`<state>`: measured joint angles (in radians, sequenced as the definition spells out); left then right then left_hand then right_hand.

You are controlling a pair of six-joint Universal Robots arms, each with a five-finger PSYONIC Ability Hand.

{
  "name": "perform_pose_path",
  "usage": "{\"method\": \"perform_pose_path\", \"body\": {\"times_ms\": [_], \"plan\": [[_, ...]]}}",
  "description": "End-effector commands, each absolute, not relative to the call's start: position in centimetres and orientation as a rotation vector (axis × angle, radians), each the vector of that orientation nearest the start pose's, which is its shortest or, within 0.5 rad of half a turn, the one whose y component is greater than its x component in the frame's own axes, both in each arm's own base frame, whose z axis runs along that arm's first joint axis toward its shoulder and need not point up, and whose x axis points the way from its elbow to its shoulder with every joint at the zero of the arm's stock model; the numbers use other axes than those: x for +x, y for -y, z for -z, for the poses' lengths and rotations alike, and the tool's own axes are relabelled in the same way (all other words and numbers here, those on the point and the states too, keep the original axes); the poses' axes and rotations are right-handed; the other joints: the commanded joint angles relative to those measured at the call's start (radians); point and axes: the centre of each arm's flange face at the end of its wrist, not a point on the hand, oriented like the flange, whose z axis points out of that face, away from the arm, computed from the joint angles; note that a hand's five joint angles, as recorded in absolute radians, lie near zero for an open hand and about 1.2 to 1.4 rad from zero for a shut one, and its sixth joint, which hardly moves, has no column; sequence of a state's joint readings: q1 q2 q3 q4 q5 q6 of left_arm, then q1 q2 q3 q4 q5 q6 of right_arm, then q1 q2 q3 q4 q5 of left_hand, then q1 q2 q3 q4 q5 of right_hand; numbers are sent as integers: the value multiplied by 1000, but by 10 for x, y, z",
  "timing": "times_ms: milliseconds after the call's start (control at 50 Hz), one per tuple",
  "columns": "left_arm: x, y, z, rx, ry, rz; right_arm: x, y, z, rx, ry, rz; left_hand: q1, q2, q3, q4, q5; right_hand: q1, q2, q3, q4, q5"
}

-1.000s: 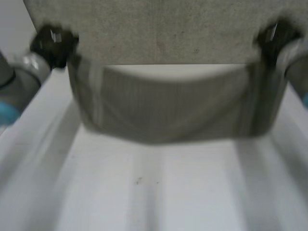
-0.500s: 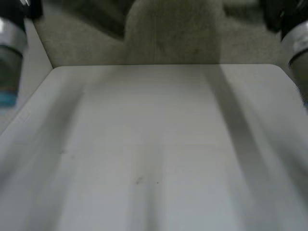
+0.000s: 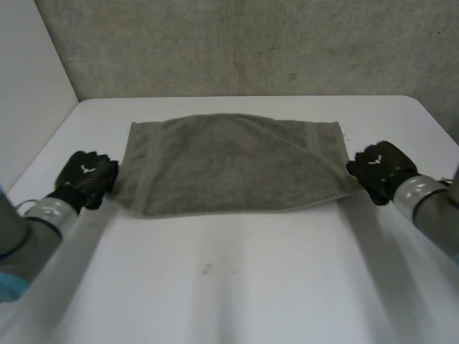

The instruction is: Fold the towel.

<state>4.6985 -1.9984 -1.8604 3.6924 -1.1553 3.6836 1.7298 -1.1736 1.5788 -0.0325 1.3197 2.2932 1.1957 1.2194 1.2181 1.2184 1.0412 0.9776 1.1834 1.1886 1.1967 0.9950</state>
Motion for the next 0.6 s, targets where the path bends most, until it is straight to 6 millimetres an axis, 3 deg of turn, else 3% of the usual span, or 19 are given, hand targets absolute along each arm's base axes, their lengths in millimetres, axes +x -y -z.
{"method": "perform_pose_path", "body": {"times_ms": [20, 40, 80, 100, 120, 180, 260, 320, 420, 460, 520, 560, 580, 600], "plan": [[-145, 288, -159, 1115, -2339, 1752, 178, 260, -202, -1660, -2488, 1382, 201, 177, 178, 178, 181, 419, 213, 208, 200, 227], [-145, 288, -159, 1115, -2339, 1751, 169, 246, -209, -1705, -2525, 1269, 201, 177, 178, 178, 181, 419, 213, 208, 200, 227], [-141, 258, -169, 1206, -2414, 1585, 159, 234, -214, -1752, -2553, 1169, 201, 177, 178, 178, 181, 419, 213, 208, 200, 227], [-141, 258, -170, 1206, -2414, 1584, 159, 234, -214, -1752, -2553, 1168, 201, 177, 178, 178, 181, 419, 213, 208, 200, 227], [-139, 245, -176, 1253, -2435, 1515, 151, 225, -217, -1812, -2561, 1094, 201, 177, 178, 178, 181, 419, 213, 208, 200, 227], [-139, 224, -187, 1370, -2444, 1464, 146, 221, -223, -1862, -2546, 1102, 201, 177, 178, 178, 181, 419, 213, 208, 200, 227], [-140, 222, -191, 1432, -2428, 1502, 147, 225, -223, -1873, -2538, 1168, 201, 177, 178, 178, 181, 419, 213, 208, 200, 227], [-141, 230, -191, 1452, -2374, 1569, 146, 239, -222, -1876, -2546, 1282, 201, 177, 178, 178, 181, 419, 213, 208, 200, 227], [-151, 257, -177, 1518, -2279, 1640, 157, 288, -204, -1789, -2577, 1447, 201, 177, 178, 178, 181, 419, 213, 208, 200, 227], [-164, 277, -174, 1549, -2239, 1697, 161, 298, -201, -1772, -2588, 1480, 201, 177, 178, 178, 181, 419, 213, 208, 200, 227], [-165, 292, -171, 1515, -2252, 1713, 173, 316, -195, -1745, -2595, 1555, 201, 177, 178, 178, 181, 419, 213, 208, 200, 227], [-168, 321, -164, 1434, -2287, 1750, 177, 328, -191, -1732, -2585, 1611, 201, 177, 178, 178, 181, 419, 213, 208, 200, 227], [-168, 321, -164, 1434, -2287, 1750, 182, 339, -184, -1717, -2569, 1667, 201, 177, 178, 178, 181, 419, 213, 208, 200, 227], [-175, 334, -165, 1408, -2277, 1792, 182, 339, -184, -1717, -2569, 1667, 201, 177, 178, 178, 181, 419, 213, 208, 200, 227]]}}
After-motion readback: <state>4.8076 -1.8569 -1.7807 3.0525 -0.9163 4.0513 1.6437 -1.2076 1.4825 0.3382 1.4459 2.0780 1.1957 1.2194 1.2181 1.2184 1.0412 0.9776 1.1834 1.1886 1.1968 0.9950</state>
